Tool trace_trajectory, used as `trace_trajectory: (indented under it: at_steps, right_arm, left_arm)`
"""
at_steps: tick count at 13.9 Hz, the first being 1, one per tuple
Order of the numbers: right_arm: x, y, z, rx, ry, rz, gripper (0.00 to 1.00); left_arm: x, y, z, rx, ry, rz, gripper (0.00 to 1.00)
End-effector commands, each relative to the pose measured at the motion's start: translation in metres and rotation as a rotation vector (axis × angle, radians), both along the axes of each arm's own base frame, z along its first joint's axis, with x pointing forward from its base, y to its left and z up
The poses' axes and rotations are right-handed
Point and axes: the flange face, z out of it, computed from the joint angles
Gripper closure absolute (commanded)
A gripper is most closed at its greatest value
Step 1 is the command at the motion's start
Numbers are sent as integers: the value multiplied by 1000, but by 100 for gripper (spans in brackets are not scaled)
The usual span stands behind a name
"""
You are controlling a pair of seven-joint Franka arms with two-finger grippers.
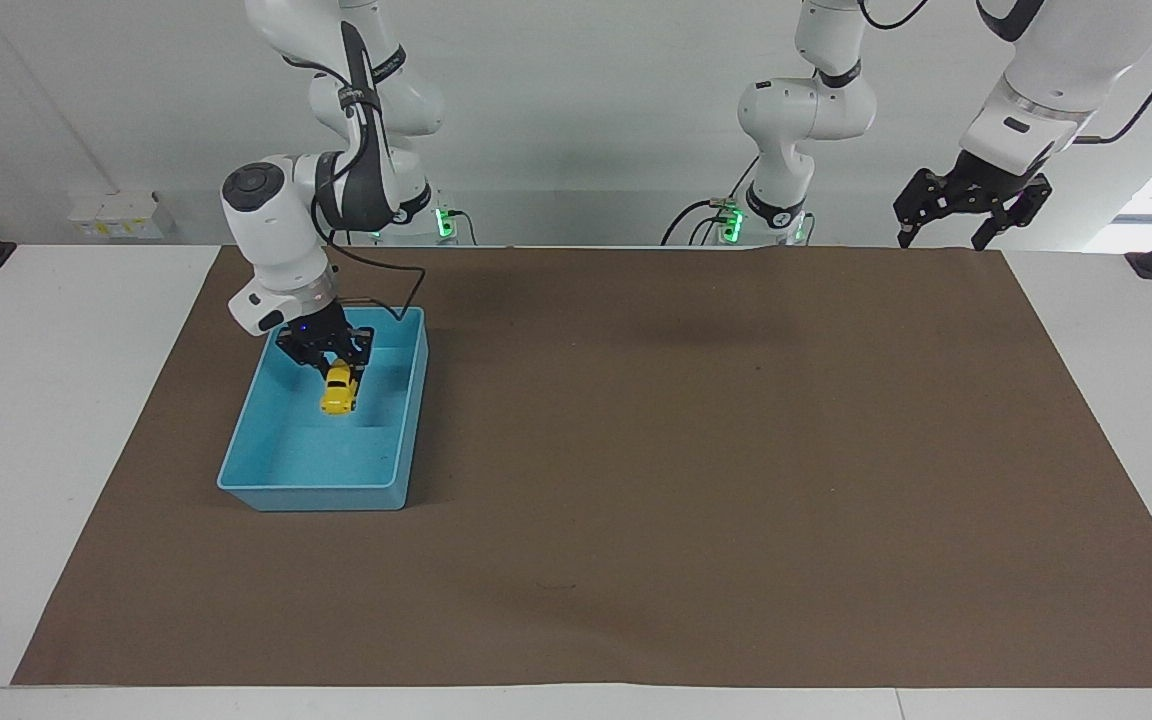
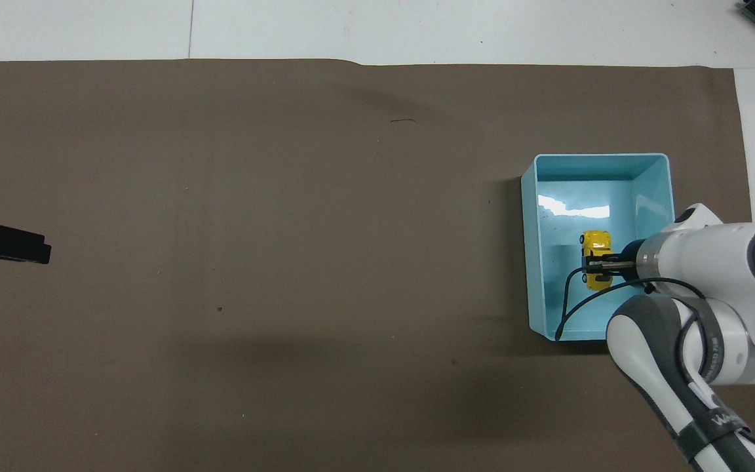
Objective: Wind up and store yellow beetle car
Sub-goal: 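Lower the car into the bin and open the right gripper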
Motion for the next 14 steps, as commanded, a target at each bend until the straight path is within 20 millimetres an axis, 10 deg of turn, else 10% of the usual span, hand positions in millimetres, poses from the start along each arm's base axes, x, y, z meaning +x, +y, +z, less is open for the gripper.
trace_trajectory:
  at_steps: [1, 4, 6, 14]
  right_arm:
    - [-8, 0, -18, 20, 10, 68, 100]
    - [-8, -3, -31, 18, 24, 129, 100]
    - [-4, -5, -31, 20, 24, 118, 0]
    - [37, -30, 45, 12, -20, 84, 0]
  left_arm:
    - [-2, 10, 7, 3, 3, 8, 0]
    - [-2, 6, 6, 5, 9, -1, 0]
    - [-2, 8, 6, 4, 9, 5, 0]
    - [-2, 10, 6, 4, 9, 8, 0]
